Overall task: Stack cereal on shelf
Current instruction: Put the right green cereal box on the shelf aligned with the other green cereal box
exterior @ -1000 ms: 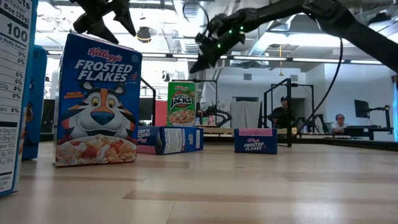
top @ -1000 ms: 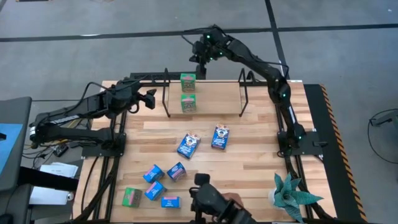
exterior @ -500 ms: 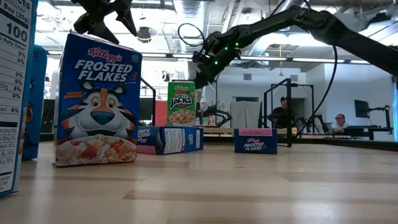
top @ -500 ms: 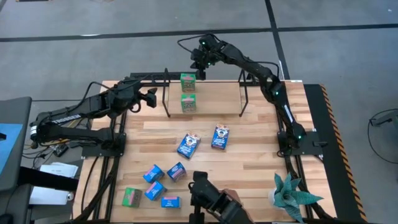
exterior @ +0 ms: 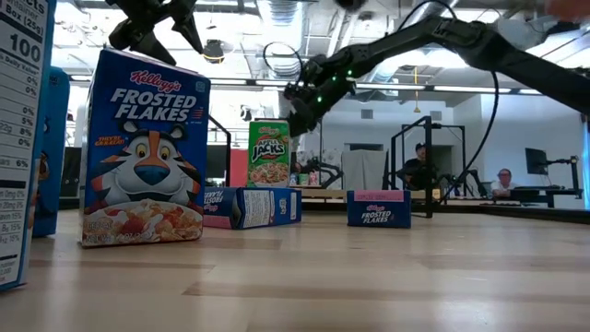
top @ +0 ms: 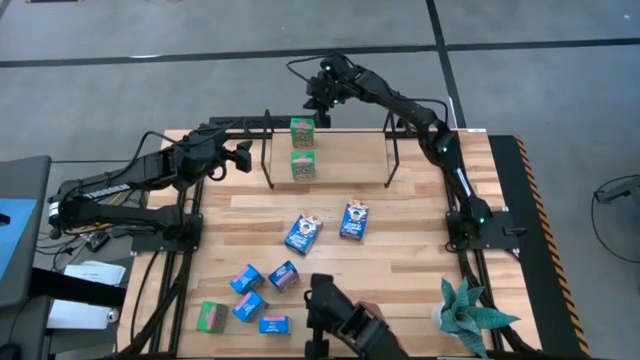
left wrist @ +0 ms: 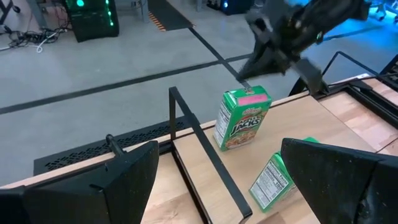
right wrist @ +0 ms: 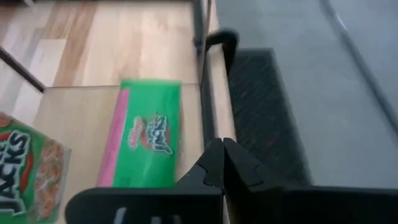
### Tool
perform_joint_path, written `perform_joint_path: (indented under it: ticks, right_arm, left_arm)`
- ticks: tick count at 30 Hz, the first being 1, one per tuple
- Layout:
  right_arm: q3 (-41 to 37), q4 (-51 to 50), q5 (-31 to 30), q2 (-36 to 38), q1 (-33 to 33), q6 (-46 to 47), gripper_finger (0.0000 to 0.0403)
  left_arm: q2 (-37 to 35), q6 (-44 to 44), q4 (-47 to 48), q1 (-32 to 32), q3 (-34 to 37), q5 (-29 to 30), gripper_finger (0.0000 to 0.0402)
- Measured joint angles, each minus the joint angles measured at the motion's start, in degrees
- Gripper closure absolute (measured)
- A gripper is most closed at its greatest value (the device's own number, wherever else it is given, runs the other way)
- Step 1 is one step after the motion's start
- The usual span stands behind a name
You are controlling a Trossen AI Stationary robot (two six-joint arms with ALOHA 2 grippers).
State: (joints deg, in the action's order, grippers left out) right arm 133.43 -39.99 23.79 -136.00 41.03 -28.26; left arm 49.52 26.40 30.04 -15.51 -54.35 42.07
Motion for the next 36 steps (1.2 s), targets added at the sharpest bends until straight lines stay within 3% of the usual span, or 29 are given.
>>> perform_joint_path:
  ticks: [15, 28, 36]
  right_arm:
    - [0.0, 2.4, 0.5, -1.7, 0.6, -0.3, 0.0385]
    - [0.0, 2.5, 8.3, -4.2, 2.8, 4.8, 0.0386]
    - [0.0, 2.9, 9.5, -5.1, 2.8, 5.6, 0.0386]
  left_arm:
    - [0.0, 3.2, 0.0, 0.0, 0.0, 0.2, 0.0074]
    - [0.0, 4.4, 0.0, 0.0, 0.0, 0.3, 0.0074]
    - [0.0, 4.7, 0.0, 0.0, 0.0, 0.5, 0.0074]
